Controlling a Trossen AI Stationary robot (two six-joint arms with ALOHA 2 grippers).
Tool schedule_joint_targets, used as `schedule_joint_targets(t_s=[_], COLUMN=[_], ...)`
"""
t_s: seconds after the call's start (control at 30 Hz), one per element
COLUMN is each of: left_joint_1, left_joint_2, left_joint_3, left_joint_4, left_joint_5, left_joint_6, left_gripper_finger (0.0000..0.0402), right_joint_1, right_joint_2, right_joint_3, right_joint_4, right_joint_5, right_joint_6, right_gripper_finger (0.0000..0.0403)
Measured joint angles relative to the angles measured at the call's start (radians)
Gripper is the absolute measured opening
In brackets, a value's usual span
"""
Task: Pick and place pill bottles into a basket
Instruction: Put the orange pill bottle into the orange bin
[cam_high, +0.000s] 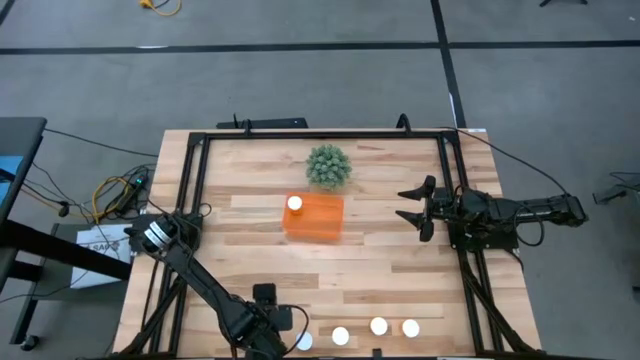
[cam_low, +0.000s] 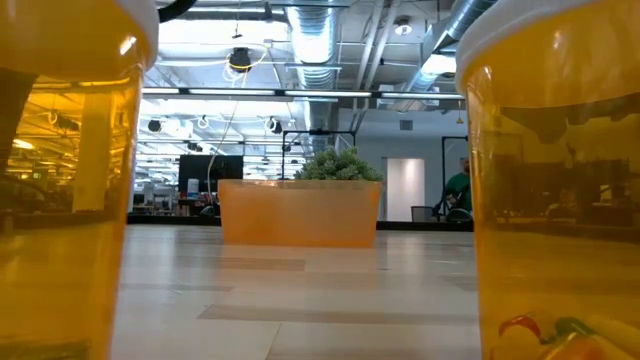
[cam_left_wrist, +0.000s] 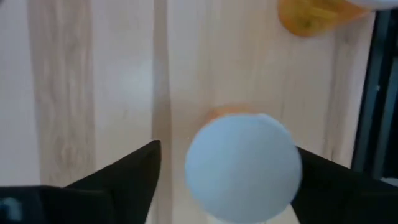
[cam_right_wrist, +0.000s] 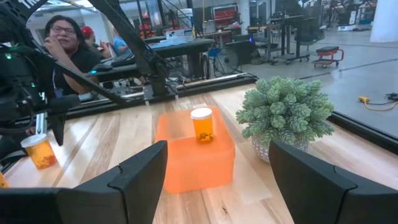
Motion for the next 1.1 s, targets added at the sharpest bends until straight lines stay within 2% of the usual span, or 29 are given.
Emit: schedule_joint_targets(t_s=[0.27, 0.4, 0.53, 0.67, 0.87, 1.0, 1.1], left_joint_1=[0.041, 0.084, 0.134, 0.179, 0.244, 0.311, 0.371], left_joint_2=[0.000, 0.000, 0.000, -0.001, -0.004, -0.005, -0.005], left_joint_3=[0.000, 0.000, 0.020, 0.084, 0.191, 0.230, 0.235], left_joint_4=[-0.002, -0.034, -0.133, -0.281, -0.394, -0.373, -0.311], left_joint_5=[-0.108, -0.192, -0.283, -0.437, -0.660, -0.694, -0.687], left_joint_6=[0.091, 0.136, 0.155, 0.156, 0.207, 0.314, 0.413], left_gripper_finger=[0.0181, 0.0181, 0.0189, 0.0204, 0.0181, 0.0181, 0.0197], right_joint_1=[0.000, 0.000, 0.000, 0.000, 0.000, 0.000, 0.000], right_joint_2=[0.000, 0.000, 0.000, 0.000, 0.000, 0.000, 0.000], right_joint_3=[0.000, 0.000, 0.000, 0.000, 0.000, 0.000, 0.000], right_joint_4=[0.000, 0.000, 0.000, 0.000, 0.000, 0.000, 0.000], right_joint_5=[0.000, 0.000, 0.000, 0.000, 0.000, 0.000, 0.000], right_joint_6=[0.000, 0.000, 0.000, 0.000, 0.000, 0.000, 0.000], right_gripper_finger=[0.0276, 0.0276, 0.0276, 0.0276, 0.0276, 0.0276, 0.0276])
